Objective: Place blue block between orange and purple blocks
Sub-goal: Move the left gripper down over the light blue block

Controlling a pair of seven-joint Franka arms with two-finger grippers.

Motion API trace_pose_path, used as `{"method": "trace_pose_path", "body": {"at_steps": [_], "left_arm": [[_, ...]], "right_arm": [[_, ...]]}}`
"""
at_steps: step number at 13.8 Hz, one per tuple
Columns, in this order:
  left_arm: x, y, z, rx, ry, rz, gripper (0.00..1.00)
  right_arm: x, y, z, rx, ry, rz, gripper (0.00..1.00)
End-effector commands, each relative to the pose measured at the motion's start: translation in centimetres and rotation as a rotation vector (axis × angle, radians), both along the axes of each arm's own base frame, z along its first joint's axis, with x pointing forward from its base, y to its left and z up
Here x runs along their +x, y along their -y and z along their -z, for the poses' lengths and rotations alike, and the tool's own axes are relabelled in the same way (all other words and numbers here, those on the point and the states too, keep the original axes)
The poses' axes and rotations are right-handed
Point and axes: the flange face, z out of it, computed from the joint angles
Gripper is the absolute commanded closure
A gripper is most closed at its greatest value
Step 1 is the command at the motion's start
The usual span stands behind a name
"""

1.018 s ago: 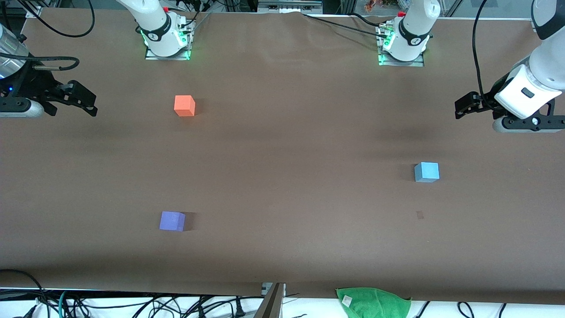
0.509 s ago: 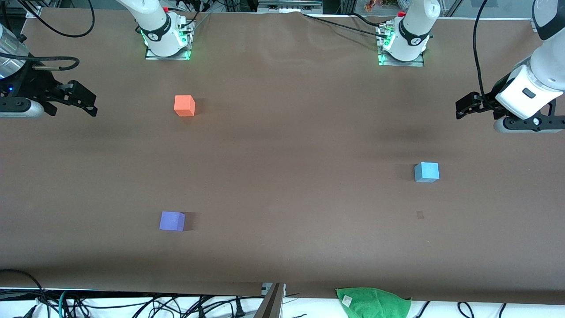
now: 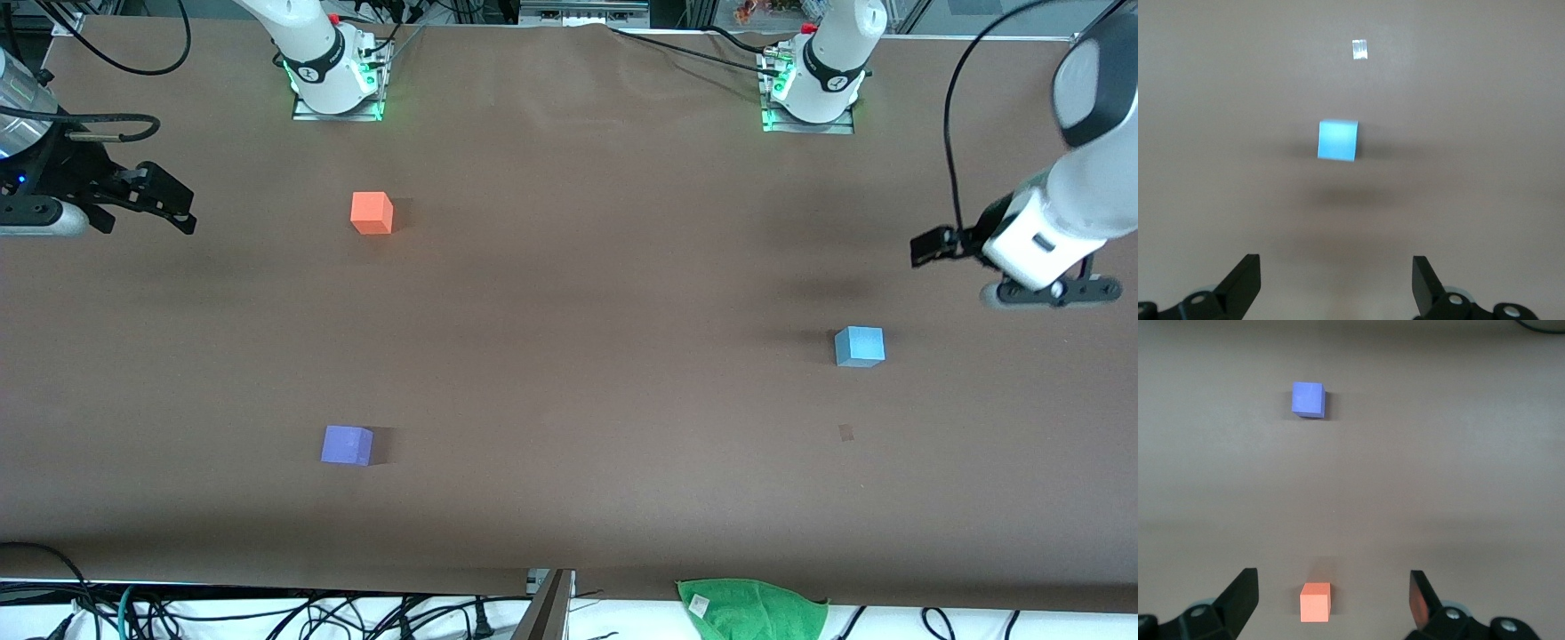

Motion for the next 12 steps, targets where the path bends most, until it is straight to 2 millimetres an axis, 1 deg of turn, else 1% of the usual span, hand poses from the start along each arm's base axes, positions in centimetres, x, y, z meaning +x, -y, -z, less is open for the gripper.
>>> {"method": "trace_pose_path", "body": {"at_steps": [1, 3, 4, 6, 8, 10, 12], "left_arm": [[2.1, -0.2, 4.3, 0.005, 0.031, 0.026, 0.0], [2.3, -0.3, 7.9, 0.039, 0.086, 0.053, 0.0], [2.0, -0.5, 10.0, 0.044, 0.116, 0.073, 0.0], [1.1, -1.8, 13.5, 0.035, 0.177, 0.095, 0.0], [-0.2, -2.5, 17.2, 0.029, 0.224, 0.104, 0.0], [-1.0, -2.7, 21.1, 0.021, 0.272, 0.105, 0.0], [-0.9, -2.9, 23.4, 0.016, 0.293, 0.103, 0.0]], "right_arm": [[-0.3, 0.0, -0.6, -0.003, 0.001, -0.012, 0.0], [-0.3, 0.0, -0.6, -0.003, -0.001, -0.012, 0.0], [-0.3, 0.0, -0.6, -0.003, 0.001, -0.012, 0.0], [-0.3, 0.0, -0.6, -0.003, 0.001, -0.012, 0.0], [-0.3, 0.0, -0.6, -0.003, 0.001, -0.012, 0.0], [-0.3, 0.0, -0.6, -0.003, 0.001, -0.012, 0.0], [-0.3, 0.0, -0.6, -0.003, 0.001, -0.012, 0.0]]}}
